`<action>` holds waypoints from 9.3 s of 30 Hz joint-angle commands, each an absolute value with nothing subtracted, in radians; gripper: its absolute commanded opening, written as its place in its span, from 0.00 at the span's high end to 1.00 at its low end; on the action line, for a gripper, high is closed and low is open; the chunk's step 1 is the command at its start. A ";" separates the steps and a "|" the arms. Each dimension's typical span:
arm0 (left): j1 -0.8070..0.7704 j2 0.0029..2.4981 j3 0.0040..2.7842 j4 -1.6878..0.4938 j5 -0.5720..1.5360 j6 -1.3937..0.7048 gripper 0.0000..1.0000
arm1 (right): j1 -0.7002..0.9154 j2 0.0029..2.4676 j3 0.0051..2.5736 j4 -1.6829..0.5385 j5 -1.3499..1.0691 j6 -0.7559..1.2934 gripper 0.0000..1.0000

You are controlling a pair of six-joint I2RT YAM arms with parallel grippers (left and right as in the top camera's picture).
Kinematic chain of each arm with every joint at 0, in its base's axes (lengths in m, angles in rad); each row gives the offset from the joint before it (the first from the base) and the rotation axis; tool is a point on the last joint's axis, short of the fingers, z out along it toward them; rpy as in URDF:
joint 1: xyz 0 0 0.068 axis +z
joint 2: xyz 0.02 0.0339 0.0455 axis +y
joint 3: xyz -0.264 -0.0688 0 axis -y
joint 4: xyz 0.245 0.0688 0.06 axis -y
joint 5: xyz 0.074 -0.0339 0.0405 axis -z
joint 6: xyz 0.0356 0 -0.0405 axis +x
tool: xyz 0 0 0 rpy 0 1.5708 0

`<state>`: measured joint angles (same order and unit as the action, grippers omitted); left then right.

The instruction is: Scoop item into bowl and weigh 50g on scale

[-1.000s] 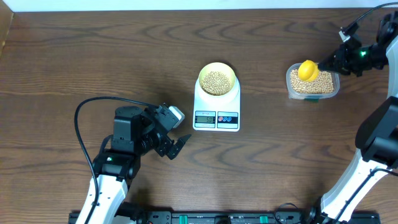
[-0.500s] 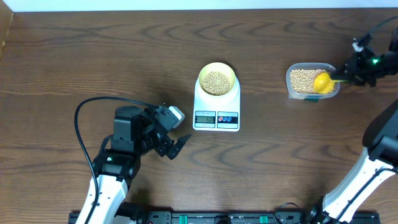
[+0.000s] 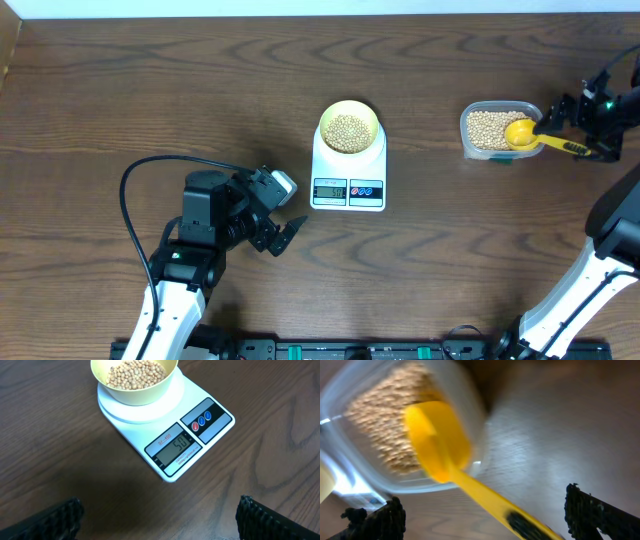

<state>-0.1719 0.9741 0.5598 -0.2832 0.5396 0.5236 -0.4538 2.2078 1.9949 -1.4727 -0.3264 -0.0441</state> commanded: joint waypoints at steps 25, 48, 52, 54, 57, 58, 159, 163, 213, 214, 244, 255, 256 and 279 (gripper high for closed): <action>-0.168 0.966 0.569 -0.282 0.530 0.522 0.01 | -0.214 1.763 2.051 -1.320 -0.245 0.284 0.01; -0.168 0.966 0.569 -0.283 0.530 0.522 0.00 | -0.102 1.696 2.051 -1.322 -0.233 0.306 0.01; -0.168 0.966 0.569 -0.283 0.530 0.522 0.01 | -0.103 1.695 2.051 -1.365 -0.239 0.316 0.01; -0.168 0.966 0.569 -0.283 0.530 0.522 0.01 | -0.103 1.695 2.051 -1.384 -0.239 0.323 0.01; -0.168 0.966 0.569 -0.282 0.530 0.522 0.01 | -0.103 1.694 2.051 -1.395 -0.239 0.344 0.01; -0.168 0.966 0.569 -0.282 0.530 0.522 0.01 | -0.103 1.694 2.051 -1.396 -0.239 0.347 0.01; -0.168 0.966 0.569 -0.283 0.530 0.522 0.01 | -0.013 0.018 0.006 -0.012 -0.125 -0.382 0.01; -0.168 0.966 0.569 -0.283 0.530 0.522 0.00 | -0.013 0.005 0.006 -0.065 -0.106 -0.381 0.01; -0.168 0.966 0.569 -0.282 0.530 0.522 0.01 | -0.013 0.005 0.006 -0.075 -0.044 -0.169 0.01; -0.168 0.966 0.569 -0.283 0.530 0.522 0.01 | -0.013 0.005 0.006 -0.075 -0.044 -0.169 0.01; -0.169 0.877 0.569 -0.273 0.530 0.557 0.00 | -0.013 0.005 0.006 -0.075 -0.044 -0.169 0.01; -0.169 0.522 0.489 -0.202 0.070 0.089 0.00 | -0.013 0.005 0.006 -0.075 -0.044 -0.169 0.01; -0.168 0.491 0.474 -0.196 0.029 0.037 0.00 | -0.013 0.005 0.006 -0.075 -0.044 -0.169 0.01; -0.093 0.001 0.152 -0.098 -0.046 0.009 0.01 | -0.013 0.005 0.006 -0.075 -0.044 -0.169 0.01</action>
<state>-0.1078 0.0212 0.1680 -0.1093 -0.0330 -0.0036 -0.0200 0.0120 0.0082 -0.0704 -0.0513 -0.1841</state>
